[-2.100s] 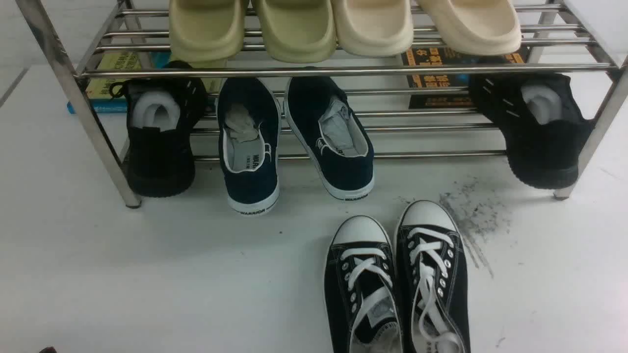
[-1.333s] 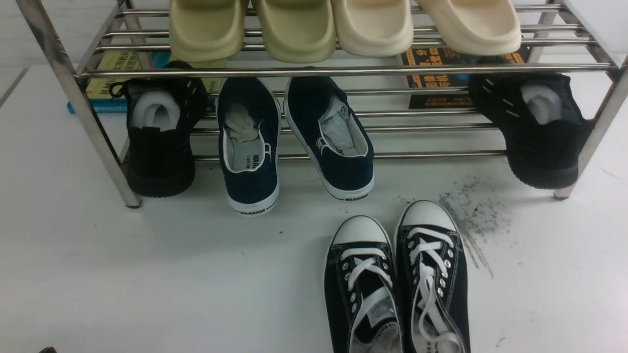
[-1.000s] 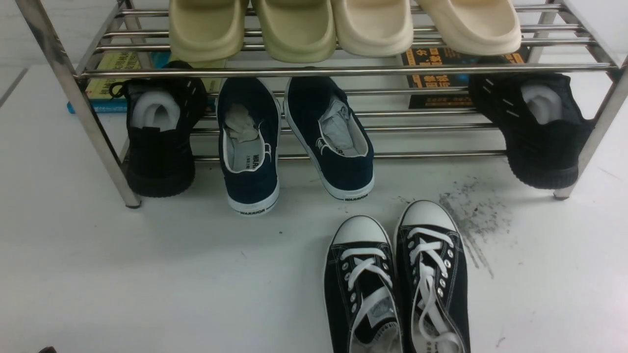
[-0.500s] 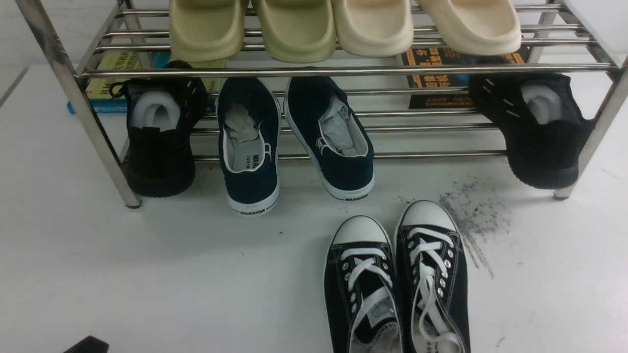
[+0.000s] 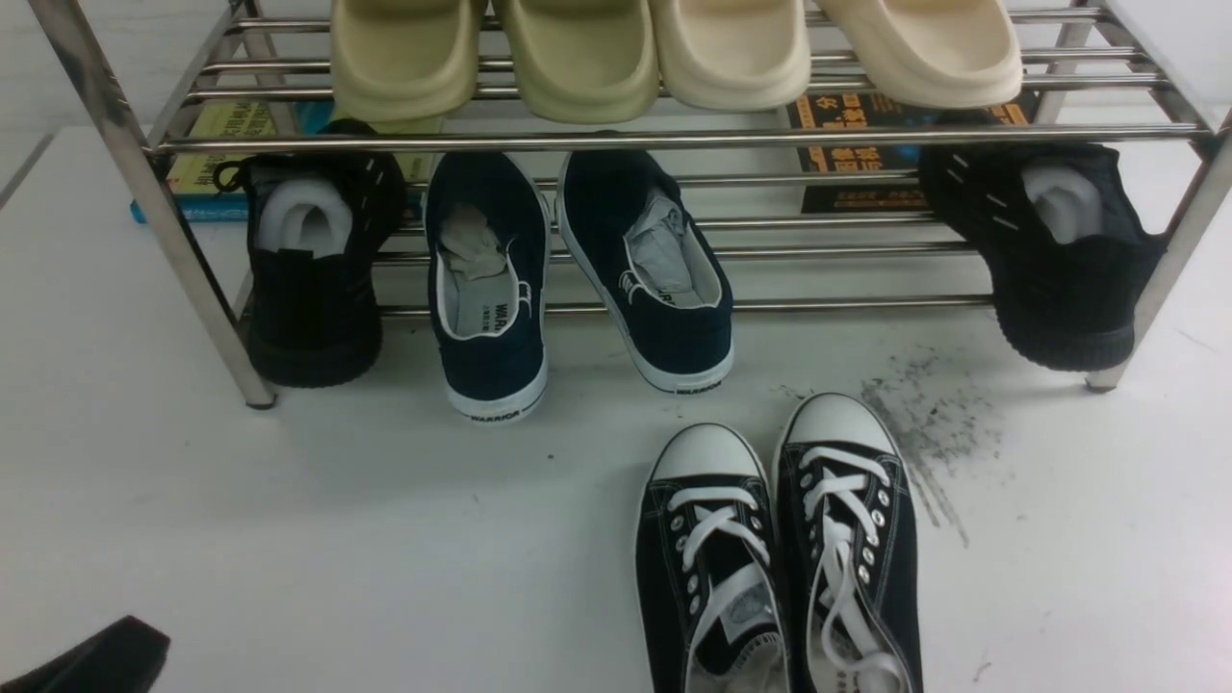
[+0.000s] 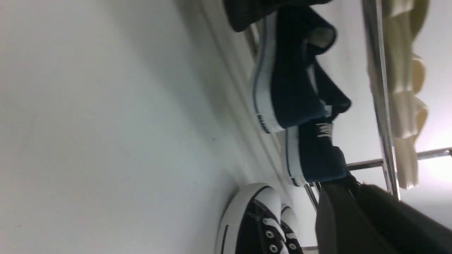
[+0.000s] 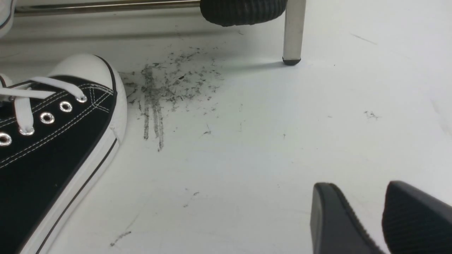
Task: Take the shoes off the shelf with your hand on the white table.
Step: 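Grasp the leftmost shoe on the bottom shelf of the shoe rack with the left gripper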
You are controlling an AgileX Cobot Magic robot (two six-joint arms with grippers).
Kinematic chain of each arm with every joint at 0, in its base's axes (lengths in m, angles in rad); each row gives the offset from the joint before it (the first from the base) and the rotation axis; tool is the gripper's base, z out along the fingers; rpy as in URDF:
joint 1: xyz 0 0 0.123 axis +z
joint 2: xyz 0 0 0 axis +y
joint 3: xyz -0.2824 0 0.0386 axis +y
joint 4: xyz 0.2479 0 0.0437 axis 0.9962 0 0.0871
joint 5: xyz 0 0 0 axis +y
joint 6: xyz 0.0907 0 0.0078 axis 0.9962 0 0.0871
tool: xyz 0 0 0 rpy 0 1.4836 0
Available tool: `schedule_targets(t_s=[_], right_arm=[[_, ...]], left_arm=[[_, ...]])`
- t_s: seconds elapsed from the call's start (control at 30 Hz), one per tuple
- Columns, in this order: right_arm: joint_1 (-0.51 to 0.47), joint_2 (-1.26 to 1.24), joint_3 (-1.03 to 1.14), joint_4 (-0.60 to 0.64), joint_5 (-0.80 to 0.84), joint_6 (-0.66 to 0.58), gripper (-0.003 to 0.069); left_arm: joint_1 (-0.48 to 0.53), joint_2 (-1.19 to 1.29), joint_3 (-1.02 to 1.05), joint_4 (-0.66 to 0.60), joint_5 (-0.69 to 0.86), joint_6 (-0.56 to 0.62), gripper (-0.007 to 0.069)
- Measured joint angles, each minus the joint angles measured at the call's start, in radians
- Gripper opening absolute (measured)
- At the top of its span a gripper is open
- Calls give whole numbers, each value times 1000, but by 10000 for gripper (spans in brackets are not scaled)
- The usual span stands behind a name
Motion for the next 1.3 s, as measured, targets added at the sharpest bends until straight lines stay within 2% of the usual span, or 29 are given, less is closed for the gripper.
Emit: schedule_targets(t_s=[0.07,0.2,0.27,0.37,0.5,0.6,0.63,0.73,0.77,0.8,0.9,0.97,1.03,1.1,1.17,1.3], right_arm=[[0,0,0,0,0,0,237],[0,0,0,0,0,0,237],[0,0,0,0,0,0,237],[0,0,0,0,0,0,237],[0,0,0,0,0,0,237],[0,0,0,0,0,0,237],[0,0,0,0,0,0,237],[0,0,0,0,0,0,237],[0,0,0,0,0,0,237],[0,0,0,0,0,0,237],[0,0,0,0,0,0,237],[0,0,0,0,0,0,237],[0,0,0,0,0,0,237],[0,0,0,0,0,0,237],[0,0,0,0,-1,0,237],[0,0,0,0,-1,0,237]], left_arm=[[0,95,-99,69,112,4,8],[0,316,-281,195,335,28,1],[0,426,-375,243,406,62,1],[0,577,-512,306,476,174,9],[0,715,-632,291,482,265,27],[-22,870,-738,172,482,379,38],[-26,878,-749,157,482,385,39],[-134,1024,-831,98,460,425,43],[-185,1072,-856,100,440,416,43],[-185,1072,-856,100,440,416,43],[-347,1221,-941,168,372,327,59],[-395,1273,-976,203,354,297,69],[-466,1367,-1047,272,332,209,100],[-503,1432,-1095,313,330,148,133],[-540,1520,-1179,397,328,39,207],[-563,1629,-1279,507,323,-67,321]])
